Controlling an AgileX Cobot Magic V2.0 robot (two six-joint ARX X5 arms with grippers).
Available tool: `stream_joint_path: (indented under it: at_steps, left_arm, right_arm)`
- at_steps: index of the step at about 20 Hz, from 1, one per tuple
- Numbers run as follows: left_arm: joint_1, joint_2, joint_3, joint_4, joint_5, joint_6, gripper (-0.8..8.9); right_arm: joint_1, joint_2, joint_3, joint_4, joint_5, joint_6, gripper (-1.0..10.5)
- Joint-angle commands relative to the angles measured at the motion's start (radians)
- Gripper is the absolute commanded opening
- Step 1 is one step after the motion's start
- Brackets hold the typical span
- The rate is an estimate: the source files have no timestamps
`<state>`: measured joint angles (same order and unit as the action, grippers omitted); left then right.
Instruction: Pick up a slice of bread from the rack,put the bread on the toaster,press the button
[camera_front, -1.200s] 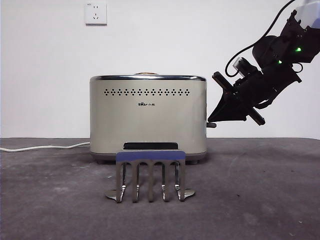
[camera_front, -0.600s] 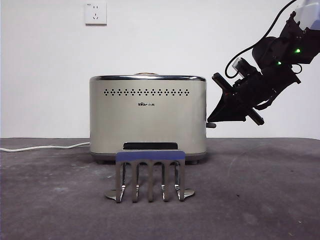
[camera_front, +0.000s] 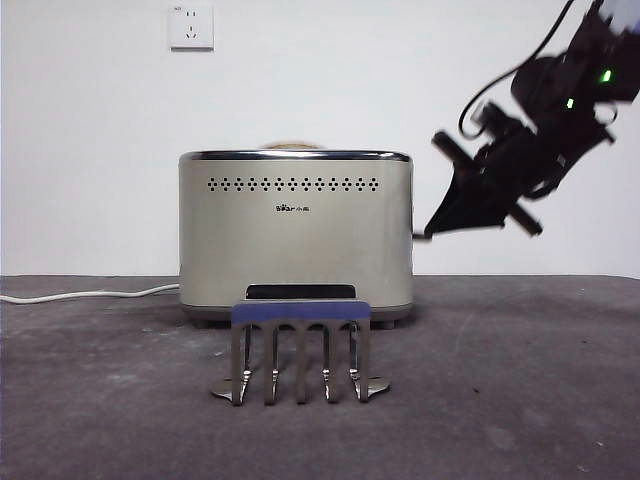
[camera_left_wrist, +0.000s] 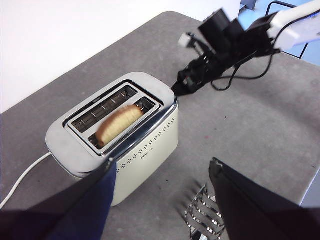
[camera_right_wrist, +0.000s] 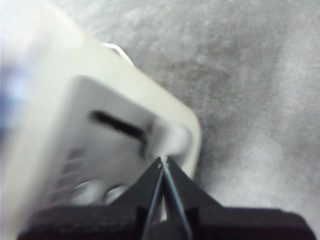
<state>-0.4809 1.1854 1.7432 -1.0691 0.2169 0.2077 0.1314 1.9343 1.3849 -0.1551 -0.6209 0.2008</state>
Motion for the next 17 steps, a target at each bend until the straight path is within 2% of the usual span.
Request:
stream_joint_path:
  at_steps: [1,4,9,11,14,16,17]
  left_arm:
    - [-0.004,0.0,-0.001,0.0,0.0,-0.006,3.15]
    - [-0.004,0.0,-0.001,-0.002,0.0,-0.006,3.15]
    - [-0.004,0.0,-0.001,-0.023,0.001,-0.006,3.14]
    - [-0.004,0.0,-0.001,-0.041,0.001,-0.006,3.14]
    - [-0.004,0.0,-0.001,-0.056,0.002,-0.006,3.1]
    - [-0.004,0.0,-0.001,-0.064,0.002,-0.006,2.67]
    - [-0.004,0.0,-0.001,-0.071,0.002,-0.006,1.98]
  right_arm:
    - [0.0,-0.138,-0.004,-0.037,-0.001,-0.037,-0.1]
    - [0.0,-0.303,-0.004,-0.178,0.001,-0.105,-0.1]
    - [0.003,-0.572,-0.004,-0.539,-0.001,-0.208,-0.1]
    - [0.012,-0.661,-0.004,-0.689,-0.001,-0.267,-0.1]
    - [0.028,-0.744,-0.004,-0.83,0.0,-0.309,-0.1]
    - [0.034,-0.786,-0.004,-0.893,0.0,-0.328,-0.1]
    - [0.039,-0.806,-0.004,-0.922,0.0,-0.334,-0.1]
